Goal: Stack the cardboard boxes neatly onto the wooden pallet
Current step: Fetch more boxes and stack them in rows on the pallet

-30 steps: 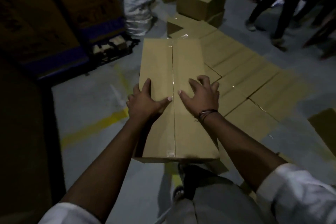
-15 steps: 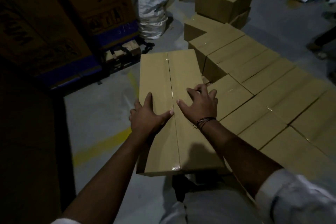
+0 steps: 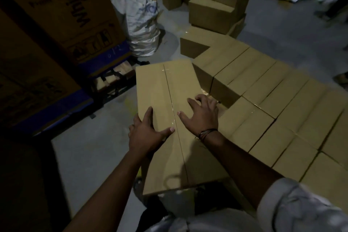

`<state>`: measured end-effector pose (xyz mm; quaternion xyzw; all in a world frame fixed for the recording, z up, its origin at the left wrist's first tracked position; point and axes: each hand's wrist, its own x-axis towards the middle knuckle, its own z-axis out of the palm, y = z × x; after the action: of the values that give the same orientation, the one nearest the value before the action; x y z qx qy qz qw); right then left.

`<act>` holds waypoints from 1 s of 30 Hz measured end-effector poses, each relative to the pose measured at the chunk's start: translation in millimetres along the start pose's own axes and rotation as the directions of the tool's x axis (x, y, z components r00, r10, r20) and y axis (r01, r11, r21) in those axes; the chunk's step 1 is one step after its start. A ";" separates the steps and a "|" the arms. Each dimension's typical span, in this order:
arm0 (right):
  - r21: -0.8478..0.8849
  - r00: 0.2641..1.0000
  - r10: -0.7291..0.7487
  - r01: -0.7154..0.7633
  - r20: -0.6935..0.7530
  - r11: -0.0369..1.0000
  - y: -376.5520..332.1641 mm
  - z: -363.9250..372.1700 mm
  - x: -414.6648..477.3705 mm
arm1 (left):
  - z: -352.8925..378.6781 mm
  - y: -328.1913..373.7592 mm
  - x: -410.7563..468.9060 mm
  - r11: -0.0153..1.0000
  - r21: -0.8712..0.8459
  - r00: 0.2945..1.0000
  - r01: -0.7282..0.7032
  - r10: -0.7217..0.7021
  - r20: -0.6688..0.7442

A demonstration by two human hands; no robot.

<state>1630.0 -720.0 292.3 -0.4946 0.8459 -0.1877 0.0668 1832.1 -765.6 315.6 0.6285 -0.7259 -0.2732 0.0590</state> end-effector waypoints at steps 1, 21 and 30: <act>-0.010 1.000 0.026 -0.026 -0.003 1.000 -4.8 5.7 11.7 | -3.5 -0.5 17.9 1.000 0.013 1.000 -0.024 0.024 0.013; -0.016 0.788 0.615 -0.616 -0.030 0.788 -77.6 61.3 142.9 | -57.1 24.4 314.3 0.739 0.043 0.647 -0.672 0.558 0.521; -0.086 0.716 0.697 -0.692 0.046 0.717 -56.8 113.4 173.0 | -21.4 45.6 375.1 0.717 0.049 0.497 -0.695 0.431 0.753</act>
<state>1623.2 -922.7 222.3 -0.1499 0.9720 -0.1036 0.1486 1725.0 -1124.0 258.4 0.1989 -0.8941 -0.3200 -0.2422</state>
